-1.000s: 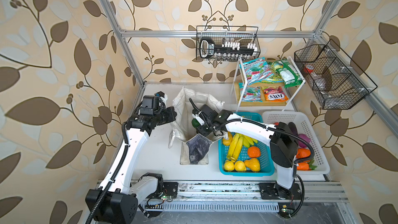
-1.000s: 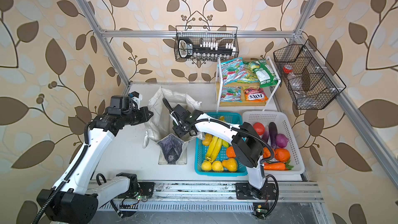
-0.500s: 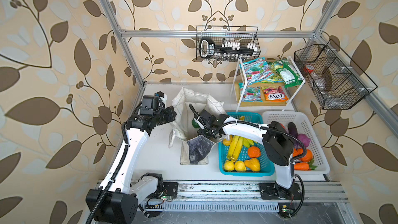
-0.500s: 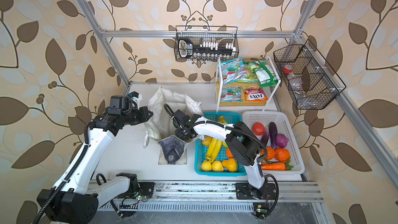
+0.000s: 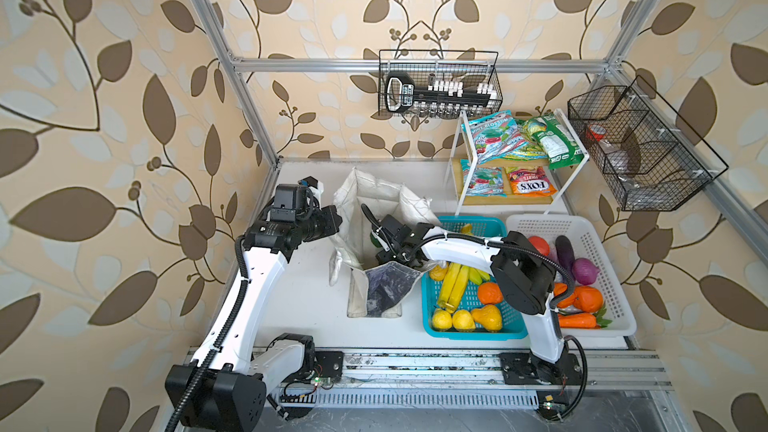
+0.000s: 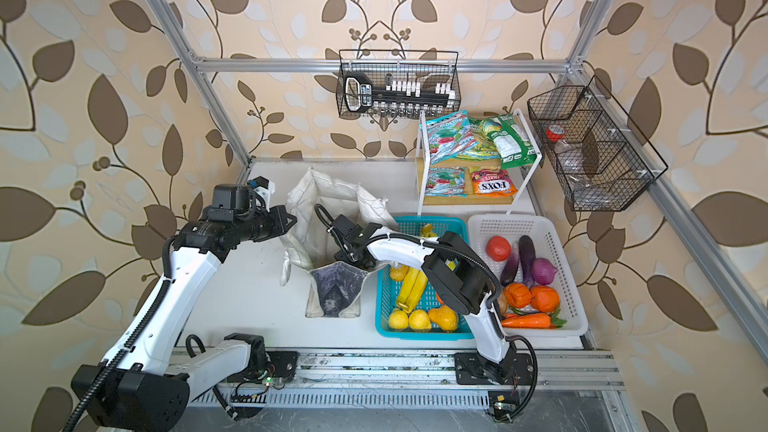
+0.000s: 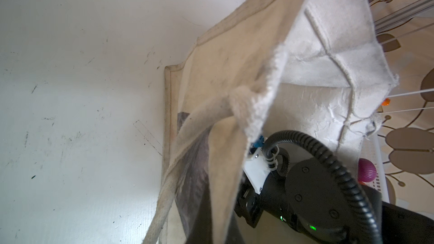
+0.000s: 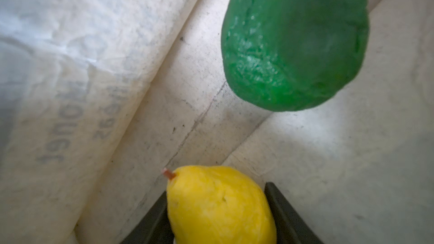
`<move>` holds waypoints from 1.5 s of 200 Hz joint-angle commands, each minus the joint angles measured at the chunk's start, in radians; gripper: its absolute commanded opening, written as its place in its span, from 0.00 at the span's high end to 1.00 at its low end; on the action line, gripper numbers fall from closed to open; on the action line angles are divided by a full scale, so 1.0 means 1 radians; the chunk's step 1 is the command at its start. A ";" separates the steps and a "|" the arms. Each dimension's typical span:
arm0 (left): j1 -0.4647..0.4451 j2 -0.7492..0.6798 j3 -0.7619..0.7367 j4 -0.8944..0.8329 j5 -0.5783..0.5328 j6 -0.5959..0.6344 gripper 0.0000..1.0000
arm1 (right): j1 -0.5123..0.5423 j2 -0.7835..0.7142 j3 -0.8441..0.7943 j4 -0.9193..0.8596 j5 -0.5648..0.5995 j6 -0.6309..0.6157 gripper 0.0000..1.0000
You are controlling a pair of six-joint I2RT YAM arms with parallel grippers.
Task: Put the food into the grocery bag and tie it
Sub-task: 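Lower the yellow pear into the tote bag and open the right gripper, then withdraw the right gripper from the bag back to the teal basket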
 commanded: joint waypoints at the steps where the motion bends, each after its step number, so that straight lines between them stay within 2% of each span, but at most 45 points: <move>1: 0.011 -0.014 0.001 0.040 0.012 -0.005 1.00 | 0.006 0.053 0.003 -0.039 -0.013 0.011 0.39; 17: 0.011 -0.016 -0.003 0.046 0.020 -0.006 1.00 | 0.007 0.053 0.005 -0.032 -0.018 0.016 0.32; 63: 0.011 -0.023 -0.002 0.044 -0.001 -0.005 1.00 | 0.007 0.017 0.017 -0.051 -0.016 0.008 0.30; 77: 0.011 -0.022 -0.002 0.042 -0.007 -0.004 1.00 | 0.012 -0.013 0.029 -0.068 -0.008 0.002 0.21; 101: 0.012 -0.024 -0.002 0.042 -0.011 -0.002 1.00 | 0.022 -0.081 0.049 -0.092 0.034 -0.004 0.00; 181: 0.012 -0.033 -0.002 0.040 -0.028 0.000 1.00 | 0.042 -0.348 0.020 -0.067 0.068 0.001 0.00; 223: 0.012 -0.041 0.007 0.017 -0.101 -0.001 1.00 | 0.044 -0.550 -0.067 -0.052 0.058 -0.013 0.00; 300: 0.038 -0.037 0.009 0.002 -0.153 -0.001 1.00 | 0.001 -0.965 -0.409 -0.034 0.046 -0.035 0.00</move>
